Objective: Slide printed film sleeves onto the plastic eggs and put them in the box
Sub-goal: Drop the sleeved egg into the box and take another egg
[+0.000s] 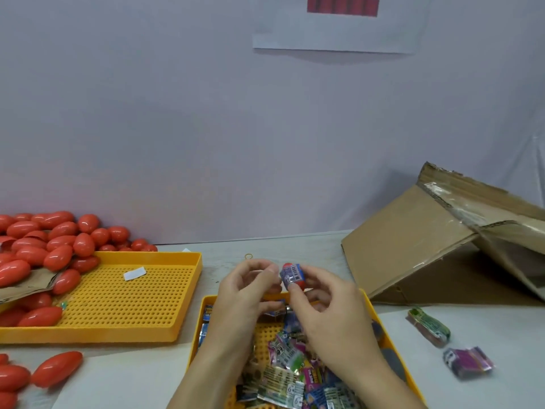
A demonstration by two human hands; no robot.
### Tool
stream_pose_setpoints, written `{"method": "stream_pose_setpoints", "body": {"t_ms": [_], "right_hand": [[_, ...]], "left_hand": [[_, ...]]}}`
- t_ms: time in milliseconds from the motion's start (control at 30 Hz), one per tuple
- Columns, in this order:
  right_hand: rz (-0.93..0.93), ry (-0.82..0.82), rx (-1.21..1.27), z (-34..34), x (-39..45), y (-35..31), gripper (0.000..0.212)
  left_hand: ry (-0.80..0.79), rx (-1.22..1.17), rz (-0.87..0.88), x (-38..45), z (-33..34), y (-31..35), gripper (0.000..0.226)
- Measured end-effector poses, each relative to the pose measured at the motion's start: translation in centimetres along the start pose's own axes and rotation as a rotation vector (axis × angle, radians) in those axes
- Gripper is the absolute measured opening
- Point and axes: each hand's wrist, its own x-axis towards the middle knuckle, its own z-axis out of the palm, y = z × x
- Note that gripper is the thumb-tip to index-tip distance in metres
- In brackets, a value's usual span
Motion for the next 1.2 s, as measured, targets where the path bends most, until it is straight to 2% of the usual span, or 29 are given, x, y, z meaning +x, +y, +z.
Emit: {"method": "stream_pose_setpoints", "body": {"t_ms": [100,200,267,400,467,533,767,867,1000,1100,1200], "right_hand": [[0.298,-0.064,0.357,-0.5,0.5,-0.4,0.019],[0.441,0.039,0.691,-2.3,1.9,-0.8,0.022],[0.402,0.165,0.856,-4.4,3.6,-1.9,0.027],[0.195,0.432,1.105,-10.8,8.3,-5.4,0.024],[0.202,0.496,1.139,-13.3,9.6,-6.7,0.025],[0.289,0.449,1.082,-13.8,9.4,-6.3,0.023],[0.56,-0.025,0.553,-5.2,3.6,-1.6,0.015],[0.5,-0.15,0.328,-1.3,2.1,-1.1,0.021],[0.378,-0.286,0.031,0.3,0.5,-0.7,0.028],[0.391,-0.362,0.005,0.2,0.1,-0.9,0.024],[0.4,-0.409,0.01,0.4,0.2,-0.7,0.022]], "left_hand": [[0.046,-0.03,-0.025,0.2,-0.3,0.1,0.012],[0.058,-0.006,-0.029,0.2,-0.3,0.2,0.012],[0.058,0.005,-0.032,0.3,-0.3,0.2,0.014],[0.064,0.042,-0.046,0.6,-0.3,0.1,0.012],[0.093,0.065,-0.054,0.8,-0.3,0.0,0.011],[0.107,0.077,-0.068,0.9,-0.3,-0.1,0.01],[0.117,0.071,-0.047,0.7,0.2,0.5,0.013],[0.148,0.107,0.003,0.5,0.2,1.0,0.015],[0.223,0.19,0.043,0.6,-1.2,2.5,0.017],[0.285,0.355,0.057,0.8,-4.6,4.0,0.018],[0.493,0.328,0.057,0.8,-9.2,5.6,0.018]]}}
